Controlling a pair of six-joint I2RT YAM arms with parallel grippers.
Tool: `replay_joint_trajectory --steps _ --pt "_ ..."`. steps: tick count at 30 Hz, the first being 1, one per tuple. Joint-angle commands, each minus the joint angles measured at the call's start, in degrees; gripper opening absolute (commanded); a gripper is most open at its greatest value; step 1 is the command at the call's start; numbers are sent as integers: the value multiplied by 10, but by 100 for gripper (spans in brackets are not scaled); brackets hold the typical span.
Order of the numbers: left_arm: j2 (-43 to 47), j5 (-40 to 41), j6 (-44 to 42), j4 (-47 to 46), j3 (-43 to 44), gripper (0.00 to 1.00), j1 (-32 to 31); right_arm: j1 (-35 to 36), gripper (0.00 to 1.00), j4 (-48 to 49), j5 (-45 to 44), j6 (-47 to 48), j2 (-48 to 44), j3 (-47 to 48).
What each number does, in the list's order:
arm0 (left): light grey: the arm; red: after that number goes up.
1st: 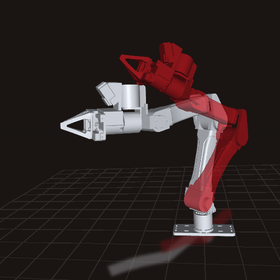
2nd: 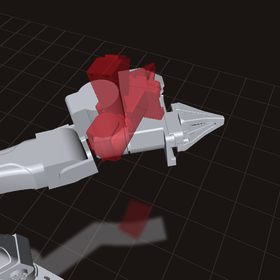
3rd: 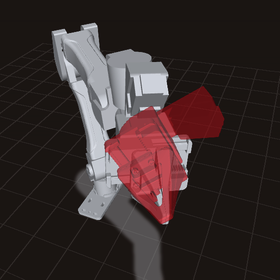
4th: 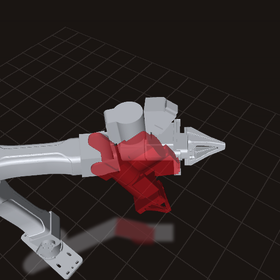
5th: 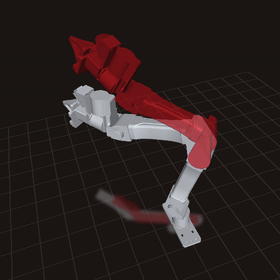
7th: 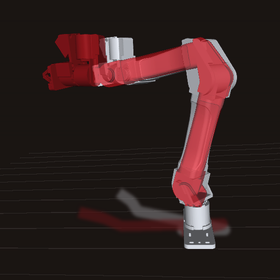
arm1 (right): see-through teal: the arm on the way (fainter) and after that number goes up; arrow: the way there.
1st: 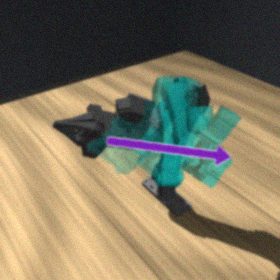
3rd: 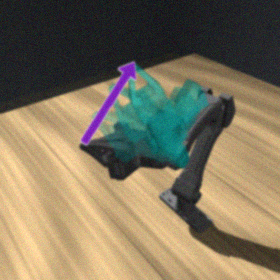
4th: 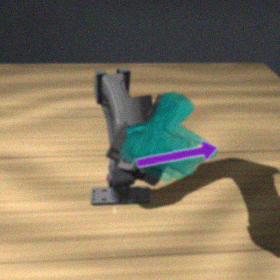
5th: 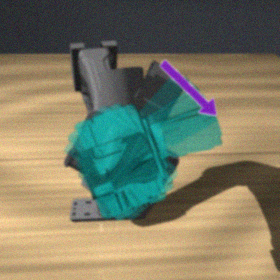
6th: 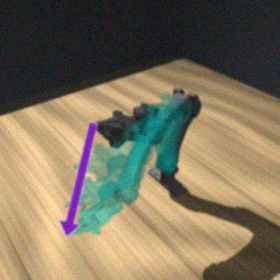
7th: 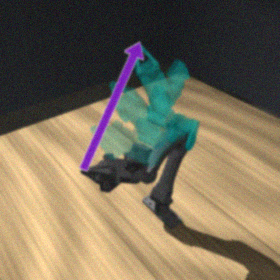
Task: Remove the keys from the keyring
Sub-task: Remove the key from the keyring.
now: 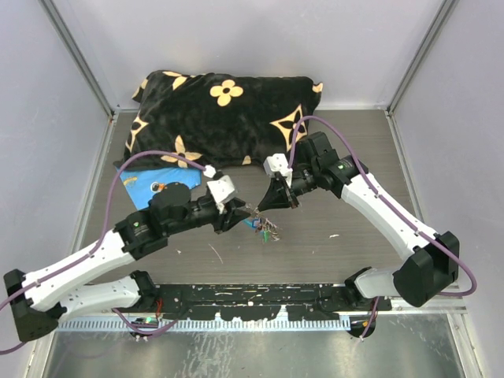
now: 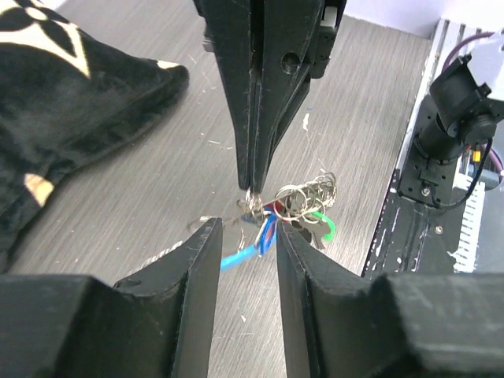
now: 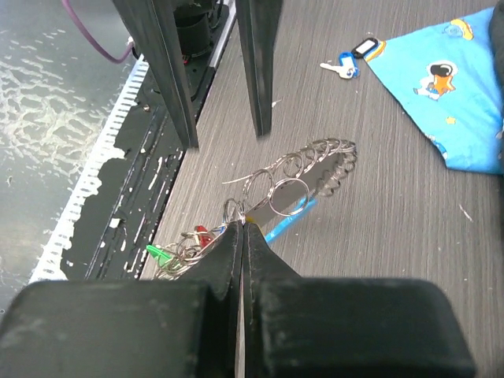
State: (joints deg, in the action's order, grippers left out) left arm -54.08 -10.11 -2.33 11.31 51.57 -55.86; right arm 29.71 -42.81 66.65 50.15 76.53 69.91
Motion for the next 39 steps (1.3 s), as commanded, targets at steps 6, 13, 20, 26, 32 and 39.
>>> replay_joint_trajectory --steps 6,13,20,26,32,39 --pt "109 25 45 -69 -81 24 1 -12 1 54 48 -36 -32 -11" --pt "63 46 -21 -163 -114 21 -12 -12 1 40 67 -24 -31 -10" --pt "44 95 -110 -279 -151 25 -44 -12 1 32 77 -16 -30 -8" --pt "62 95 -131 -323 -181 25 -45 -12 1 20 83 -4 -27 -5" --pt "53 95 -150 -333 -189 25 -46 -12 1 10 91 4 -25 -2" --pt "50 70 -155 -354 -195 25 -47 -12 1 6 96 8 -23 0"
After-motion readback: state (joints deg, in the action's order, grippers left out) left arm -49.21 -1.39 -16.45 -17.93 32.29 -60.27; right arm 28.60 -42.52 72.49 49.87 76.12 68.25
